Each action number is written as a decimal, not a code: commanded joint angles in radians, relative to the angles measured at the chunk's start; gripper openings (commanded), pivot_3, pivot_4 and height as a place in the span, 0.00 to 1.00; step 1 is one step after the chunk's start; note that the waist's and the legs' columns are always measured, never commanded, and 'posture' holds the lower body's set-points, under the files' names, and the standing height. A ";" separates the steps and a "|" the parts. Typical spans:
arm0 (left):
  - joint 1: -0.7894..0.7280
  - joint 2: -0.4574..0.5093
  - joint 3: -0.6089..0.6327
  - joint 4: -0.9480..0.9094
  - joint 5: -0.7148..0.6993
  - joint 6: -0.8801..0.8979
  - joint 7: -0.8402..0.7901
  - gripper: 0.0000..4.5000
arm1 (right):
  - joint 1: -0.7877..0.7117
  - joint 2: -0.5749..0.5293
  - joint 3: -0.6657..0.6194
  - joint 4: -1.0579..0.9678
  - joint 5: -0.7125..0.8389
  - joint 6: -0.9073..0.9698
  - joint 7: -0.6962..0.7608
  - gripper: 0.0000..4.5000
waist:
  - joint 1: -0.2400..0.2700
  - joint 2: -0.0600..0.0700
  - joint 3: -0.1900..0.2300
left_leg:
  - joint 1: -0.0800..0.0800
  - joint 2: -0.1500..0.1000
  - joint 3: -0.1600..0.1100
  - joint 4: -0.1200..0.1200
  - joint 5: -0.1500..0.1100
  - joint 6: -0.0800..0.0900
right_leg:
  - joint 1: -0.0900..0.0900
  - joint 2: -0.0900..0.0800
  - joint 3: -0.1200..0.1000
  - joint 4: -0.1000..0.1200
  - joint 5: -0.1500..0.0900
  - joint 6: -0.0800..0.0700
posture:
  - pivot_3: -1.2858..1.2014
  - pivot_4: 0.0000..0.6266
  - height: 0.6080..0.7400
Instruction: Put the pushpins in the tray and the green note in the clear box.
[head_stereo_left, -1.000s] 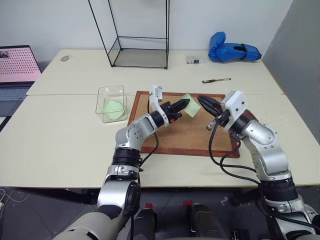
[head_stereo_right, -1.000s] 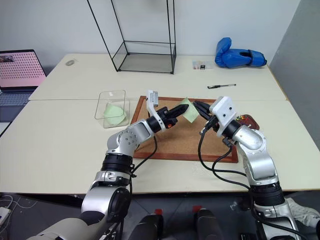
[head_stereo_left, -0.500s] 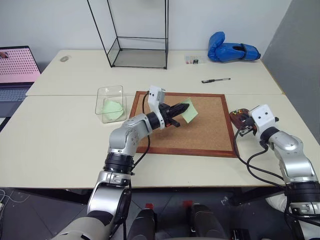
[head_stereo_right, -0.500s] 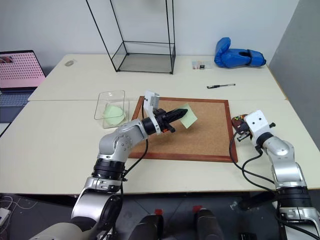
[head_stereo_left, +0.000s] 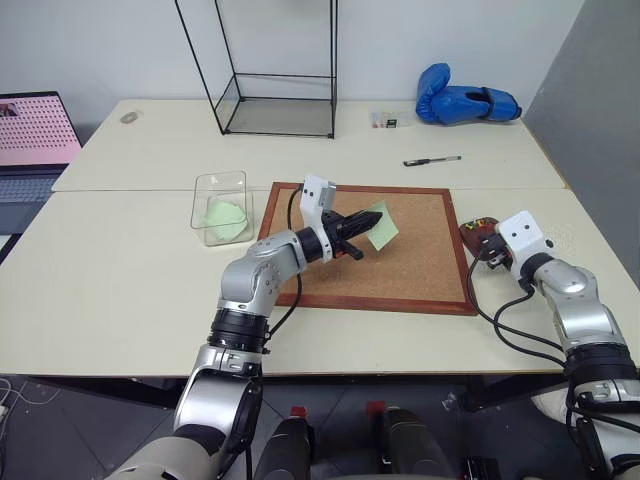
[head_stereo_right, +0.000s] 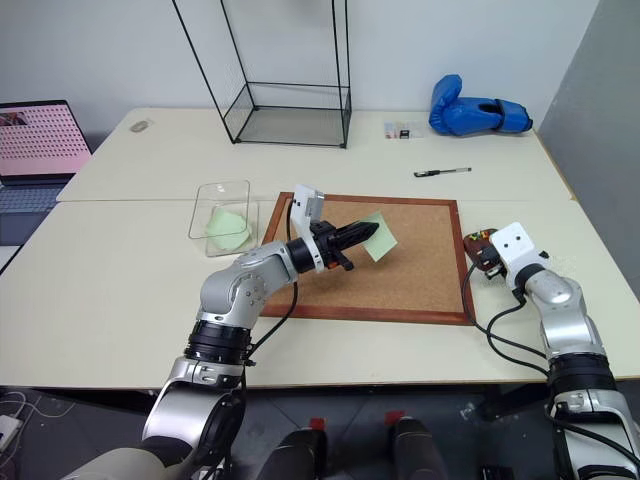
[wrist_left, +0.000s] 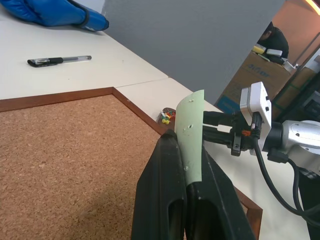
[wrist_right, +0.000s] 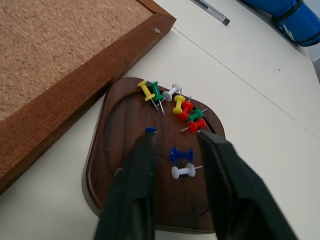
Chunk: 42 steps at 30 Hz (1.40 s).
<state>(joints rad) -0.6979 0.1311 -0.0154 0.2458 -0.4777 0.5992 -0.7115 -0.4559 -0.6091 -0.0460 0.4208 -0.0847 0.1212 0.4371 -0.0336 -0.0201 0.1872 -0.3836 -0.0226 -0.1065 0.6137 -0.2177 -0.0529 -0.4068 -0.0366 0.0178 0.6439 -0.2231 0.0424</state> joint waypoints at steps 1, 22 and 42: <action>0.001 0.002 -0.004 -0.036 0.003 -0.021 -0.011 0.00 | -0.036 -0.008 -0.016 -0.008 0.004 -0.021 -0.013 0.55 | 0.000 0.000 0.000 | 0.000 0.000 0.000 0.000 0.000 0.000 | 0.000 0.000 0.000 0.000 0.000 0.000 | 0.52 0.24 1.00; -0.026 0.033 0.042 -0.095 0.028 -0.023 0.078 0.00 | -0.037 -0.005 -0.105 -0.250 0.320 0.019 0.275 0.99 | -0.002 0.000 0.001 | 0.000 0.000 0.000 0.000 0.000 0.000 | 0.000 0.000 0.000 0.000 0.000 0.000 | 0.52 0.24 1.00; 0.051 0.409 0.198 -0.074 0.266 -0.115 0.361 0.00 | -0.133 0.100 0.177 -0.510 0.427 0.208 0.526 0.99 | 0.006 -0.001 0.001 | 0.000 0.000 -0.002 0.000 0.000 0.000 | 0.000 0.000 -0.002 -0.001 0.000 0.000 | 0.52 0.24 1.00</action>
<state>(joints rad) -0.6149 0.5244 0.1705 0.1477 -0.2534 0.5386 -0.3811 -0.5679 -0.5168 0.1291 -0.0740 0.3393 0.3397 0.9547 -0.0275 -0.0207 0.1883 -0.3843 -0.0224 -0.1091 0.6137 -0.2178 -0.0531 -0.4071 -0.0372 0.0159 0.6432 -0.2231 0.0424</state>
